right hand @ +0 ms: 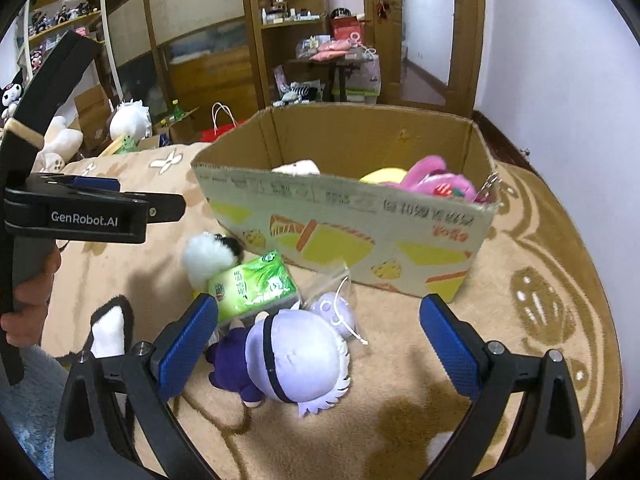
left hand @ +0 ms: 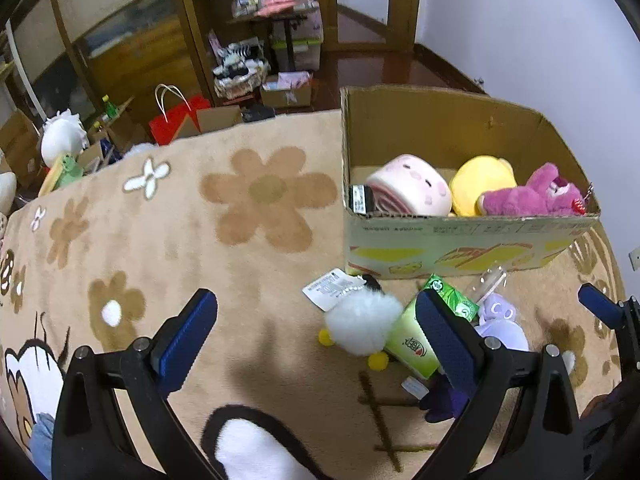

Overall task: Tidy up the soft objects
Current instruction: 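Grasp white fluffy plush with left tool while right tool grasps white-purple doll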

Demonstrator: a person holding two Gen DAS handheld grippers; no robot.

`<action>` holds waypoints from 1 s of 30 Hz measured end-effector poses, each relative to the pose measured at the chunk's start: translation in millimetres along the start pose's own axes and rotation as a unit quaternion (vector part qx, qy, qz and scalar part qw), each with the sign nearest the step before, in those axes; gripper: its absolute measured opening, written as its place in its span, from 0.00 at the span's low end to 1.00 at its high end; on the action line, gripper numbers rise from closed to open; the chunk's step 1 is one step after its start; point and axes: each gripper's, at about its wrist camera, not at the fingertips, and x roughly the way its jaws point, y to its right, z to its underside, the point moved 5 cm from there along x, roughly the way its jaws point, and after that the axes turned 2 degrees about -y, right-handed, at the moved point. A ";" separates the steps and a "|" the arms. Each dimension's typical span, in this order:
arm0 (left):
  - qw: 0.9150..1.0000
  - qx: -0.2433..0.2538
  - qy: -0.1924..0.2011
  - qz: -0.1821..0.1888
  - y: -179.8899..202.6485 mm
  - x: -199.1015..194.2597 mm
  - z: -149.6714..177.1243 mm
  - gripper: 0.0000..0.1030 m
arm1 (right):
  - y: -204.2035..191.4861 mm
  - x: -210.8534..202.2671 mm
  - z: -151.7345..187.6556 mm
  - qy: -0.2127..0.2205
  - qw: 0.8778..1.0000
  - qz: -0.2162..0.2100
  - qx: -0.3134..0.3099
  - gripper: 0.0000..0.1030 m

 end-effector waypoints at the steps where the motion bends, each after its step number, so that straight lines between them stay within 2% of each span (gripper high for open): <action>1: 1.000 0.002 -0.007 0.000 1.3 5.0 0.1 0.96 | 0.1 2.8 1.1 -0.003 1.000 -0.002 0.001 1.00; 6: 0.999 0.002 -0.038 -0.015 5.7 32.9 -2.0 0.96 | -0.3 15.5 6.3 -0.020 1.000 -0.008 0.009 1.00; 16: 0.996 -0.001 -0.088 -0.008 12.4 65.0 2.7 0.94 | 1.4 37.4 16.5 -0.052 0.998 -0.021 0.027 1.00; 20: 0.994 -0.002 -0.110 -0.017 10.7 74.2 7.2 0.82 | 1.1 45.3 19.3 -0.067 0.997 -0.025 0.031 1.00; 27: 0.993 0.004 -0.122 0.008 20.9 81.0 10.9 0.64 | 2.1 58.4 28.8 -0.096 0.994 -0.019 0.041 1.00; 30: 0.991 0.004 -0.130 0.018 22.7 84.1 12.9 0.54 | 3.6 61.0 33.4 -0.108 0.992 -0.033 0.061 1.00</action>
